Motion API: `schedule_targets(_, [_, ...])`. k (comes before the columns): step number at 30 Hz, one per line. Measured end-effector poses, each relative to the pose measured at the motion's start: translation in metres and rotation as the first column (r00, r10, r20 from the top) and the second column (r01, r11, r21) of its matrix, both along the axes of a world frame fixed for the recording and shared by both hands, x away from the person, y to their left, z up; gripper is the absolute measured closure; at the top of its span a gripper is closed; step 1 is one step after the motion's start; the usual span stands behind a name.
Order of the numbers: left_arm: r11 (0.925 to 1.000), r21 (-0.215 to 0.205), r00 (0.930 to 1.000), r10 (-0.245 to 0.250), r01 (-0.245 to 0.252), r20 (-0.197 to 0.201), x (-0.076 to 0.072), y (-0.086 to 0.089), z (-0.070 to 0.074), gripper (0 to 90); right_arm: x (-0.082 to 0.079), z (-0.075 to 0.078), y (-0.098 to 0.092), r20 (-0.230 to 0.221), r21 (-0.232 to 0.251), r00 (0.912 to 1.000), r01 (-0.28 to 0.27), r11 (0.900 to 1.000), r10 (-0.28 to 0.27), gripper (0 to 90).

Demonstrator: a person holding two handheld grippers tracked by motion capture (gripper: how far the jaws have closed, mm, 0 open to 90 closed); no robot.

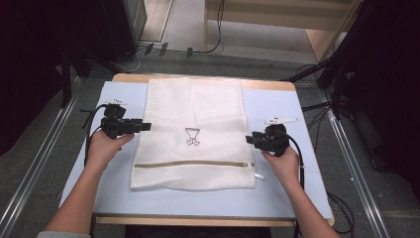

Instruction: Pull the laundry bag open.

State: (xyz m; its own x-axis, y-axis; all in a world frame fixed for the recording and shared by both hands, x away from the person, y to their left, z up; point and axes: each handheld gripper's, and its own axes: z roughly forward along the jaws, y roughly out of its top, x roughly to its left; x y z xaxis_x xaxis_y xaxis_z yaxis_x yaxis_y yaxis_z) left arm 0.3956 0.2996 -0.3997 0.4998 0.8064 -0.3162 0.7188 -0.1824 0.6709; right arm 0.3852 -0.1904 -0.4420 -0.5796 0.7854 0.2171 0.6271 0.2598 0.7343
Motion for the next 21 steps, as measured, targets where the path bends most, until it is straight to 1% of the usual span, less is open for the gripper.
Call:
schedule_targets(1, [1.0,-0.002,1.0,-0.004,0.004,0.002,-0.001,-0.002,0.002,46.4,-0.002,0.0,-0.001,0.008,0.003,0.9999,-0.008,1.0,0.008,62.4])
schedule_targets(6, [0.9995,0.005,0.9994,-0.033,0.033,0.007,-0.005,-0.012,0.006,45.6,-0.01,0.0,-0.002,0.004,0.018,0.9997,-0.024,1.0,0.023,63.1])
schedule_targets(8, [0.999,0.007,0.999,-0.044,0.043,0.009,-0.008,-0.016,0.007,44.7,-0.013,0.0,-0.001,0.001,0.02,0.9998,-0.022,1.0,0.022,63.2])
schedule_targets(12, [0.9981,0.007,0.9979,-0.062,0.062,0.017,-0.012,-0.023,0.009,43.3,-0.021,0.001,0.0,0.005,0.012,0.9994,-0.035,0.999,0.035,64.0])
schedule_targets(13, [0.9976,0.012,0.9975,-0.068,0.068,0.018,-0.013,-0.024,0.009,43.1,-0.023,0.001,0.0,0.004,0.011,0.9992,-0.041,0.999,0.041,64.3])
schedule_targets(18, [0.996,0.02,0.9958,-0.088,0.088,0.024,-0.018,-0.034,0.011,42.2,-0.031,-0.002,0.0,-0.009,0.004,0.9984,-0.056,0.998,0.056,67.4])
schedule_targets(21, [0.9942,0.016,0.9938,-0.106,0.106,0.031,-0.02,-0.04,0.011,41.7,-0.033,-0.004,0.001,-0.026,0.0,0.998,-0.058,0.998,0.058,70.4])
